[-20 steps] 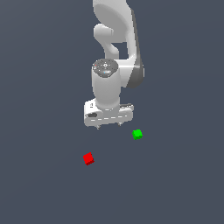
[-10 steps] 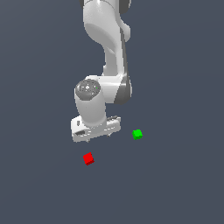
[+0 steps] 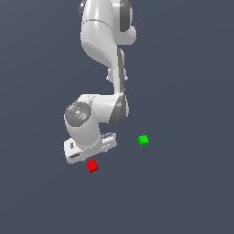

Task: Stack the red cube on top of the green cube.

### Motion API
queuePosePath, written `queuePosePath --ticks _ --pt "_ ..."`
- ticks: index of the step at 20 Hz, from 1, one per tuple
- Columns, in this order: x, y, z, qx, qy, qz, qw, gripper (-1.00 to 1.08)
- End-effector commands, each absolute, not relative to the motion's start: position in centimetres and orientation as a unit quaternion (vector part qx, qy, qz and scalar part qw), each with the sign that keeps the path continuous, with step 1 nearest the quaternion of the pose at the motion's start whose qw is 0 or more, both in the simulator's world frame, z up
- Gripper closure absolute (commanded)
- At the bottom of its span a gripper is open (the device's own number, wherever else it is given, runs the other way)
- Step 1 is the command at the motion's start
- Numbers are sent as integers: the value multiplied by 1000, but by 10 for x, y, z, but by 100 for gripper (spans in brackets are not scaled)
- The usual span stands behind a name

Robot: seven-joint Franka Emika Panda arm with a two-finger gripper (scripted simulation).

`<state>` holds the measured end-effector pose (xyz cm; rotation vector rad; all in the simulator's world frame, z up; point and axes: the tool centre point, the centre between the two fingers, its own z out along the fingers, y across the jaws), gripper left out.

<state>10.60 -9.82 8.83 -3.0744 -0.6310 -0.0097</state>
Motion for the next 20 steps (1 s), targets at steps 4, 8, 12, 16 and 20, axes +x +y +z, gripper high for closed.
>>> queuePosePath --ticks 4,8,12,16,20 --pt "121 -109 78 -975 -222 -1 1 -92" --pt "128 -113 73 -973 -230 -1 0 -92" --pt "133 -115 71 -972 -235 0 0 -92" --pt "135 -116 70 -971 -238 0 0 -92" --pt "135 -116 70 -971 -237 0 0 -92"
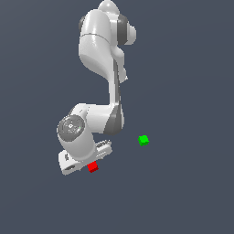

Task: Stack the red cube on top of the green cube.

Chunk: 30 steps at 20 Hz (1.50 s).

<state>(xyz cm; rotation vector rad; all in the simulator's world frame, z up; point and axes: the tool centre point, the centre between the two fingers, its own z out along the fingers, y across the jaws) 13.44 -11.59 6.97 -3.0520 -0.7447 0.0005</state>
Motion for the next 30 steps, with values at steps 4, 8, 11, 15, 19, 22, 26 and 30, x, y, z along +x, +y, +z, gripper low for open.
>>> queuePosePath --ticks 4,8,11,15,19,22,26,30 --pt "134 -116 66 -971 -237 0 0 -92" --pt "134 -116 50 -971 -237 0 0 -92" --pt "133 -116 32 -971 -237 0 0 -92" --pt "133 -116 19 -971 -237 0 0 -92" --pt "134 -116 20 -971 -237 0 0 -92" --pt "135 -116 20 -971 -237 0 0 108" --pt "135 -116 20 -971 -237 0 0 108" --pt "135 -116 20 -971 -237 0 0 108"
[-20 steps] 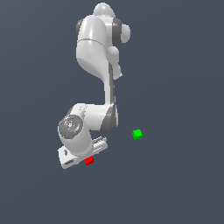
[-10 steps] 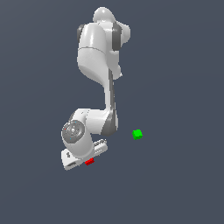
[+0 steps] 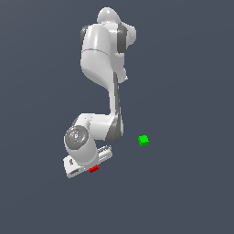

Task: Stack the red cube on top of the green cube.

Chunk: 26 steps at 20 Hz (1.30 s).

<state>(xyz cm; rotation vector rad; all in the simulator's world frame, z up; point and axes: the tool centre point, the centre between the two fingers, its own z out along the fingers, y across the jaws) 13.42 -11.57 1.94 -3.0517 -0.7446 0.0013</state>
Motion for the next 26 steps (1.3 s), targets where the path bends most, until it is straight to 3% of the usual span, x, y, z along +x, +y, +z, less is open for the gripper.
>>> queuePosePath --ticks 1,26 --pt "134 -116 20 -972 -237 0 0 108" --pt "134 -116 120 -971 -237 0 0 108"
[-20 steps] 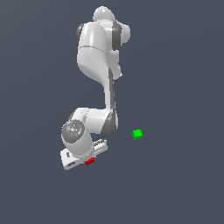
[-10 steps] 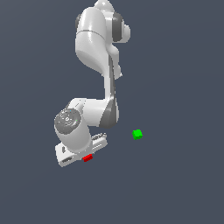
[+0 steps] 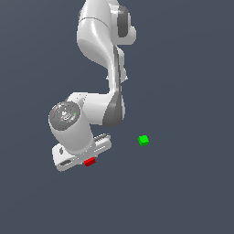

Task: Stack the red cube on top of the green cube.

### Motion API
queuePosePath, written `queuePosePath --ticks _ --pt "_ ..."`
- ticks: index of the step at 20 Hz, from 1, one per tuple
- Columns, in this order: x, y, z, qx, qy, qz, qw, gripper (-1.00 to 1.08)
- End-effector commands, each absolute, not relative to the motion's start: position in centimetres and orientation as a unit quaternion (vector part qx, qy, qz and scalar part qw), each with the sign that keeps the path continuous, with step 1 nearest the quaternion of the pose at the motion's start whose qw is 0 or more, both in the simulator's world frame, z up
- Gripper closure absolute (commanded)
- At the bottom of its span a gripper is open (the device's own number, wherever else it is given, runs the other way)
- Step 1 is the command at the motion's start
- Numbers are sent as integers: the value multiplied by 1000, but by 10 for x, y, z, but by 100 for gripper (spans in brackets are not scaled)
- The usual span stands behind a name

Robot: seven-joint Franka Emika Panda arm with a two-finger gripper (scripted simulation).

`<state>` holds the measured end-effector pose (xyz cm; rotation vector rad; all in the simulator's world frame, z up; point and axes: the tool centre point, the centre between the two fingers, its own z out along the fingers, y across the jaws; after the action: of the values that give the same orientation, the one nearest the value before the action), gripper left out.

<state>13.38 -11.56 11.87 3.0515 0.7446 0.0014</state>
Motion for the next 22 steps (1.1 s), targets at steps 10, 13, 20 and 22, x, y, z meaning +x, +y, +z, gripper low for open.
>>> queuePosePath --ticks 10,13,20,22 --pt "131 -110 118 972 237 0 0 108" --pt "127 -103 117 972 237 0 0 108" --pt "111 -74 110 972 237 0 0 108" --pt "104 -62 107 972 237 0 0 108"
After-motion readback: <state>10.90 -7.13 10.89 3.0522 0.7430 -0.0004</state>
